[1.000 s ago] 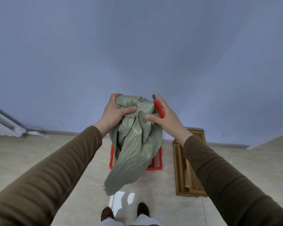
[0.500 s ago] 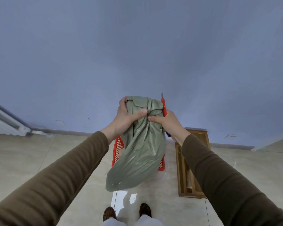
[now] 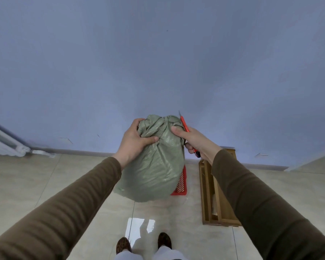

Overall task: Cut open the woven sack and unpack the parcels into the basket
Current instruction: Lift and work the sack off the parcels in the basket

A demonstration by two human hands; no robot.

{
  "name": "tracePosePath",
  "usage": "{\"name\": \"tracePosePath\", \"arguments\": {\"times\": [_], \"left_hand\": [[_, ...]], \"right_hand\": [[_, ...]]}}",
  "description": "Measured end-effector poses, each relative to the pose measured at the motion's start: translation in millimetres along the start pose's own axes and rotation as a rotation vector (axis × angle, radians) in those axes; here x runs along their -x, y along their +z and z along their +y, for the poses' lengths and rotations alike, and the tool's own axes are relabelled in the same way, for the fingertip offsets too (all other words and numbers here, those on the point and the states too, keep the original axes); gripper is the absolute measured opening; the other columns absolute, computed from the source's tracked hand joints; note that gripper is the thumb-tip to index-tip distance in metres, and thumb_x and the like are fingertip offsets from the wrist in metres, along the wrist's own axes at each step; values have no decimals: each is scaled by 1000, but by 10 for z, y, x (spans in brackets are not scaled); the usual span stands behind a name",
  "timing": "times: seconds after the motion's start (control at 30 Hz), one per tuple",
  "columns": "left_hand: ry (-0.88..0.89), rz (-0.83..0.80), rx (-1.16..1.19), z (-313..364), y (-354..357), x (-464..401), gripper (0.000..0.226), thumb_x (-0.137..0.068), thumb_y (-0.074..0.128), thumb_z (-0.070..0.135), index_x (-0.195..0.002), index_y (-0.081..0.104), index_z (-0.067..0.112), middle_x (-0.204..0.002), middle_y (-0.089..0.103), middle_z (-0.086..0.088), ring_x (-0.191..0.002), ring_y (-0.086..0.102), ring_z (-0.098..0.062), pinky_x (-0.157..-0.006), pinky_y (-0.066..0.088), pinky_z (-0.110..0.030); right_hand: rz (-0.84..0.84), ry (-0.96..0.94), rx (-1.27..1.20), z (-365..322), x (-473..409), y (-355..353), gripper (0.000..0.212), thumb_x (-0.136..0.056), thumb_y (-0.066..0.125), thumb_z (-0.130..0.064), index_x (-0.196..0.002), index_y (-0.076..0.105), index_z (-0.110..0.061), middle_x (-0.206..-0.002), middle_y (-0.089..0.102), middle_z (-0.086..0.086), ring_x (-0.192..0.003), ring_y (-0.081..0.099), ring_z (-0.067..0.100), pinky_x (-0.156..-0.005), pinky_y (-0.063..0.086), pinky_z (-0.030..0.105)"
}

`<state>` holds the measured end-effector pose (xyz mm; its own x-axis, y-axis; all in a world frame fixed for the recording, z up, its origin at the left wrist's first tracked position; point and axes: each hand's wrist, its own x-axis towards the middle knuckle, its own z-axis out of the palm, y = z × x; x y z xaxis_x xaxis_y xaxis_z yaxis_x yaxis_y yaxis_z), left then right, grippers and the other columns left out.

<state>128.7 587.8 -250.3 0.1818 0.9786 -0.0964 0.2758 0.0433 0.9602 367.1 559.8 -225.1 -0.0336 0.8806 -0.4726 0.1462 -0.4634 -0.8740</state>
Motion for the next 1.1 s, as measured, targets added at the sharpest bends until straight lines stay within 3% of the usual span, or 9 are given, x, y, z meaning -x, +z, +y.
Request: {"name": "tracePosePath", "arguments": {"times": [0.1, 0.2, 0.37, 0.5, 0.6, 0.77, 0.87, 1.0, 1.1], "left_hand": [[-88, 39, -70, 31, -94, -81, 71, -56, 95, 50, -116, 60, 37, -105, 76, 16, -97, 73, -3, -96, 58, -35], [-155, 48, -78, 107, -107, -163, 71, -52, 94, 59, -110, 62, 35, -104, 77, 15, -96, 74, -9, -94, 59, -40], [-187, 83, 15, 203, 2, -172, 69, -52, 93, 62, -107, 60, 34, -102, 77, 11, -90, 76, -7, -94, 61, -43], [-43, -57, 23, 159, 17, -67, 93, -59, 96, 53, -135, 45, 40, -131, 63, 8, -118, 66, -8, -108, 53, -43], [38, -112, -32, 99, 25, 24, 112, -60, 97, 47, -150, 31, 37, -145, 45, 8, -135, 51, -10, -117, 43, -45], [55, -221, -1, 8, 33, 89, 138, -61, 100, 38, -156, 2, 59, -167, 21, 10, -148, 40, -5, -121, 39, -33], [85, -147, 59, -18, 91, 69, 135, -64, 100, 27, -152, 5, 67, -151, 31, 45, -132, 52, 11, -103, 48, -13], [36, 37, 74, -24, 31, -16, 110, -62, 99, 31, -144, 31, 57, -130, 63, 12, -114, 70, -8, -102, 58, -40], [-30, 77, -1, -10, -43, -59, 101, -57, 99, 42, -136, 38, 52, -123, 68, 7, -111, 71, -12, -101, 58, -45]], "right_hand": [[89, -246, 41, 132, -6, -23, 92, -77, 86, -52, -155, 43, -28, -147, 57, -9, -82, 64, -17, -70, 53, 9], [-28, -338, 178, 260, -6, 35, 116, -62, 95, -57, -158, 29, -49, -156, 41, -28, -140, 47, 0, -111, 45, 29], [55, -277, 119, 316, -131, 133, 86, -51, 96, -65, -119, 46, -78, -119, 64, -40, -113, 65, -10, -99, 53, 26], [123, -217, -141, 287, -188, 111, 81, -53, 99, -48, -124, 67, -28, -113, 80, -6, -103, 77, 14, -90, 63, 38], [116, -151, -241, 272, -171, 91, 68, -58, 97, -46, -117, 74, -20, -106, 82, -1, -99, 80, 20, -82, 65, 35], [23, 76, -390, 201, -191, 93, 66, -71, 93, -45, -122, 75, -7, -113, 80, 13, -105, 78, 30, -98, 60, 45], [-63, 144, -400, 156, -173, 131, 71, -73, 90, -52, -125, 73, -8, -117, 79, 15, -108, 77, 31, -99, 59, 45], [-6, 9, -230, 112, -98, 174, 59, -87, 75, -59, -126, 70, -15, -93, 79, 2, -65, 76, 6, -49, 56, 21], [83, -85, -114, 151, -86, 163, 72, -90, 70, -59, -150, 48, -25, -95, 66, -7, -42, 57, -5, -36, 40, 12]]}}
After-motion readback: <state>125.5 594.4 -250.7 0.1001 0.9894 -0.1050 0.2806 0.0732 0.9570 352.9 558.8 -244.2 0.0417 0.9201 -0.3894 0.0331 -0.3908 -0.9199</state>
